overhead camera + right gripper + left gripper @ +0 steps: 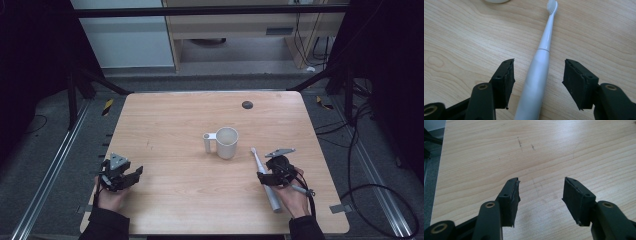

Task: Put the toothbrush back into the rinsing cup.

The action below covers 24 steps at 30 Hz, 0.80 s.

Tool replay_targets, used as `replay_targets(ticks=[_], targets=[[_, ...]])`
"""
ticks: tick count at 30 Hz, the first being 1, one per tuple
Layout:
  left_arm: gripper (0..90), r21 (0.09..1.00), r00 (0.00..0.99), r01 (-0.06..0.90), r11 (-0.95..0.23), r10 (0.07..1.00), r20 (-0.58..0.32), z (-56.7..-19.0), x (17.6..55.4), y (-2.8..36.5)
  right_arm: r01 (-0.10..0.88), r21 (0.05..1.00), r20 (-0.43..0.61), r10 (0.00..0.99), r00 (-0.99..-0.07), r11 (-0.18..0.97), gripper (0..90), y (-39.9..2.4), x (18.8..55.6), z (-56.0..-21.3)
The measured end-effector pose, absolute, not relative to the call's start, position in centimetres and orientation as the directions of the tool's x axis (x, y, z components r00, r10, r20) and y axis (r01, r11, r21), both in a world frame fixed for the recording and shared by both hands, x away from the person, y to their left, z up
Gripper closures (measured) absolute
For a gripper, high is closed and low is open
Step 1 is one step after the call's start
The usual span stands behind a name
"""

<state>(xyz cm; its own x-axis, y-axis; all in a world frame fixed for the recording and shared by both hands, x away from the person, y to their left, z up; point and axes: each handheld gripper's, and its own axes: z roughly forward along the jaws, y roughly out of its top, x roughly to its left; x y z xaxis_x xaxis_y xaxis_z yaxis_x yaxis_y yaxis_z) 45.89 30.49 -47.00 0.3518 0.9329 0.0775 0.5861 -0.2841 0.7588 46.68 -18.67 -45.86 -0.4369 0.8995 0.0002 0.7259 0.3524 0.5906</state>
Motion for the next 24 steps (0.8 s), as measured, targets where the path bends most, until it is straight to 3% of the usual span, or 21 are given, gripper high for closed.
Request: replay_targets(ticks=[24], targets=[[45.9,0.752,0.357,0.591,-0.291,0.931,0.079,-47.1,46.0,30.5,0.779,0.513,-0.001,0.908,-0.419,0.360,49.6,-17.6,48.6,-47.2]])
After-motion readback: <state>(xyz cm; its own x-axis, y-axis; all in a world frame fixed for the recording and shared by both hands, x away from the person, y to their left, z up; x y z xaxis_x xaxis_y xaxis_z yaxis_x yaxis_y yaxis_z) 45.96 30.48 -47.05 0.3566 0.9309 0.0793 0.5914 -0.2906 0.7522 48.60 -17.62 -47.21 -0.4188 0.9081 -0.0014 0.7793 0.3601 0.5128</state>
